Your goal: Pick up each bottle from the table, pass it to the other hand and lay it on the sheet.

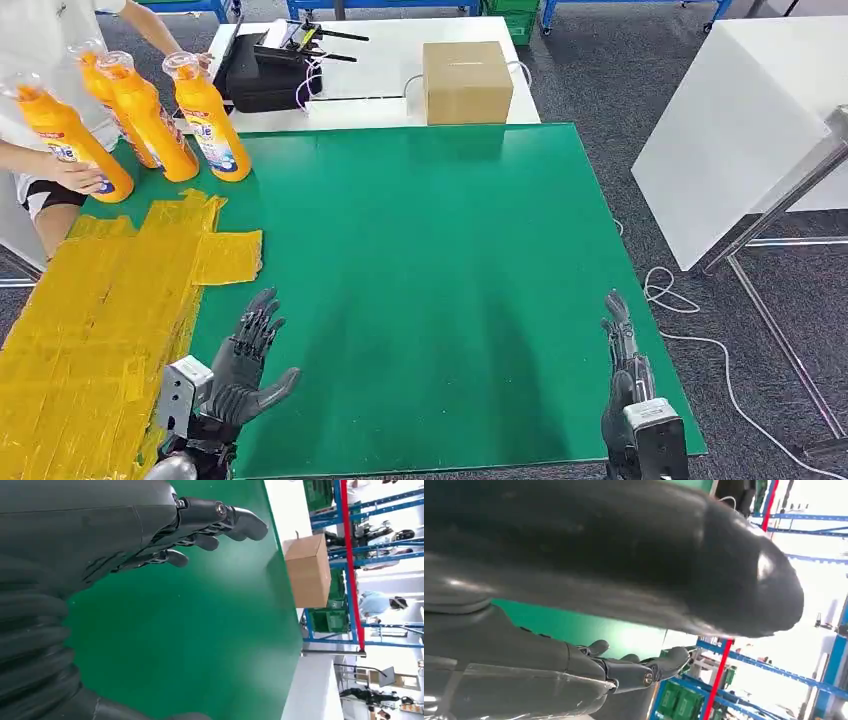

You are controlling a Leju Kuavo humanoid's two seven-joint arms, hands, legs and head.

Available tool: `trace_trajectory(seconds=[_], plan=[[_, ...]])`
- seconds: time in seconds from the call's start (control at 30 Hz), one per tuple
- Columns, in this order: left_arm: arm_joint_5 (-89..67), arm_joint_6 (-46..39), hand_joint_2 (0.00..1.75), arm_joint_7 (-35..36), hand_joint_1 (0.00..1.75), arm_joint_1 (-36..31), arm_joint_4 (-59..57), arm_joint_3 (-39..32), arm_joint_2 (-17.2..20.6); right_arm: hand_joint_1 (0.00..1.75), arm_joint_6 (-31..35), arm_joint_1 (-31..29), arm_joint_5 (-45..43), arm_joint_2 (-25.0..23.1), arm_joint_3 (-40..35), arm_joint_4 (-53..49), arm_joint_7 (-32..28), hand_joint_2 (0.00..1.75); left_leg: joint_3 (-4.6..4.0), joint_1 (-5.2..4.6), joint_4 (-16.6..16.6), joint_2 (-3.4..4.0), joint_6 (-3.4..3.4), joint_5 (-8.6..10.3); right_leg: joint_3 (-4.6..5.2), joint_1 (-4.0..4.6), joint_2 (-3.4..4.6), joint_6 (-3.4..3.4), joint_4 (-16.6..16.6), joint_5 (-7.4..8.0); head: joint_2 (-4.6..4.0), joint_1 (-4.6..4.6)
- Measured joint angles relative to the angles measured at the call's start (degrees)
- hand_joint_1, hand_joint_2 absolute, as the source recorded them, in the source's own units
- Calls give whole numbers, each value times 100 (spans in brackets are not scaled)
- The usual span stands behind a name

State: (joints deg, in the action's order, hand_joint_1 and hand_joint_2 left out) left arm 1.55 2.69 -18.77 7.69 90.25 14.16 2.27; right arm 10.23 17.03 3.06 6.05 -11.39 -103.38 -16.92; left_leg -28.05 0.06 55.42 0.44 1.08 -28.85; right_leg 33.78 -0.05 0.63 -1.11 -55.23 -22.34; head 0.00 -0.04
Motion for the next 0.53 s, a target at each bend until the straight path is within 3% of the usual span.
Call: trace_trajectory(seconds=[0.33, 0.37, 0.4, 0.43, 0.53], plan=[[-39, 203, 175, -7, 0, 145, 0, 0, 72, 0, -186, 68, 295, -256, 188, 37, -254, 0, 0, 1, 0, 0, 0, 0, 0, 1, 0, 0, 0, 0, 0, -2], [-4, 212, 175, -7, 0, 146, 0, 0, 74, 0, -186, 66, 325, -277, 186, 37, -288, 175, 0, 1, 0, 0, 0, 0, -1, 1, 0, 0, 0, 0, 0, 0], [5, 214, 175, -7, 0, 144, 0, 0, 72, 0, -188, 63, 343, -293, 181, 37, -308, 175, 0, 1, 0, 0, 0, 0, -1, 1, 0, 0, 0, 0, 0, 0], [20, 225, 175, -9, 0, 142, 0, 0, 72, 0, -188, 57, 365, -310, 168, 37, -317, 0, 1, 1, 0, 0, 0, 0, -2, 1, 0, 0, 0, 0, 0, 0], [46, 245, 175, -18, 0, 143, 0, 0, 72, 0, -181, 52, 404, -341, 116, 35, -323, 0, 2, 1, 0, 0, 0, 0, -5, 1, 0, 0, 0, 0, 0, 0]])
